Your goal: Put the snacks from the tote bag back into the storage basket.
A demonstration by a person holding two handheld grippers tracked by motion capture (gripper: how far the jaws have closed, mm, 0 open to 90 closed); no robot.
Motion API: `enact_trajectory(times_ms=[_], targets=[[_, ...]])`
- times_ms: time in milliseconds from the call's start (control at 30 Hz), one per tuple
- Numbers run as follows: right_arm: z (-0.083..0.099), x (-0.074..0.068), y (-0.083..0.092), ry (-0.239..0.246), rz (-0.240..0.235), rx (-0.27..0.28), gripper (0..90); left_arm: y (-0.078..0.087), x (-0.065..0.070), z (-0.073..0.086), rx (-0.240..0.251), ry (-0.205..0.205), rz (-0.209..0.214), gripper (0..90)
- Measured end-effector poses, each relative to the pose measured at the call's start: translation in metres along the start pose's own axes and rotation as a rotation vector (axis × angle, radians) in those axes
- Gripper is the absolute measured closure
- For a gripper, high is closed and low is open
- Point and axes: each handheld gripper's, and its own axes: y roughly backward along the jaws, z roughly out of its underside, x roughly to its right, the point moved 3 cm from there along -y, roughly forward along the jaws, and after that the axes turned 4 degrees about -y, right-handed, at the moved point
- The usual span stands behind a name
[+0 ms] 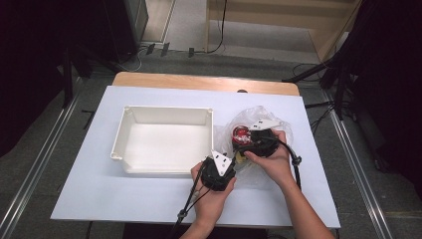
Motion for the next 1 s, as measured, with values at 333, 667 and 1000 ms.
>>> enact_trajectory(times_ms=[333,667,1000], targets=[[-0.018,-0.001,0.032,0.023,-0.018,0.058,26.1,0.000,0.000,0.000,-0.003,-0.004,0.004,64.6],[-0.024,-0.004,0.049,0.041,-0.038,0.052,26.1,0.003,-0.004,-0.005,0.023,0.024,0.018,68.7],[-0.024,-0.010,0.069,0.040,-0.042,0.096,26.0,0.004,-0.006,-0.006,0.027,0.020,0.029,69.3]])
